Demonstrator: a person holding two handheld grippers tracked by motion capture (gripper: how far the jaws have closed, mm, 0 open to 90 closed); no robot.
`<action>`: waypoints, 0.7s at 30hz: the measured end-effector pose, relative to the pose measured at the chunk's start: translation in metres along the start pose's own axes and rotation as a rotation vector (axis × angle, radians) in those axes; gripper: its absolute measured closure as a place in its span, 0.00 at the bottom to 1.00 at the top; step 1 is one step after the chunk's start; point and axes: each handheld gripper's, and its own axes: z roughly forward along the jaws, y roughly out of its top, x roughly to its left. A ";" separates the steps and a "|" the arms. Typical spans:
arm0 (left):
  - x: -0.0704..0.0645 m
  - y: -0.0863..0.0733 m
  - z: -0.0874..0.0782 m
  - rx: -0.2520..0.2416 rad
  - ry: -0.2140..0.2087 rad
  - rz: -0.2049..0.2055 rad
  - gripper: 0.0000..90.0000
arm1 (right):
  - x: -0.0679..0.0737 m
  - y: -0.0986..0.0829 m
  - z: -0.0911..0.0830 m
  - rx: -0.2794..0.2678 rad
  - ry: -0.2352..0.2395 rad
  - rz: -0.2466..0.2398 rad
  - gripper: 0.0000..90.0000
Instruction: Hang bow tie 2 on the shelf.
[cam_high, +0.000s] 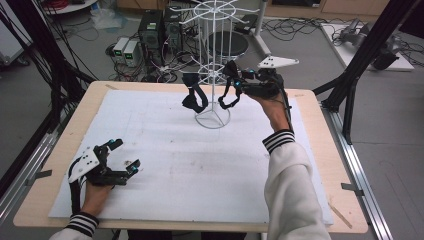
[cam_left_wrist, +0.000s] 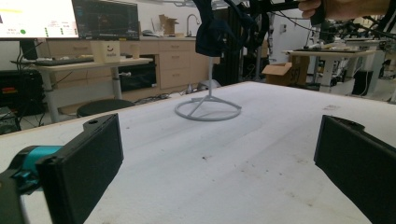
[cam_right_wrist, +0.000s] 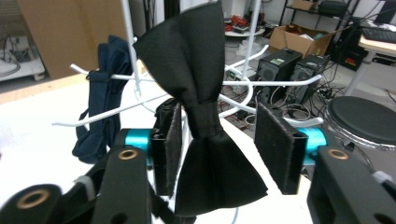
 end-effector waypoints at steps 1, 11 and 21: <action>0.000 0.000 0.000 -0.001 0.000 0.000 0.02 | 0.000 0.000 0.000 0.000 0.000 -0.004 0.55; 0.000 0.000 0.000 -0.001 0.000 0.001 0.02 | 0.001 0.001 -0.001 -0.033 -0.033 0.028 0.27; 0.000 0.000 0.000 -0.002 0.001 0.001 0.02 | 0.003 0.004 -0.007 -0.058 -0.038 0.041 0.11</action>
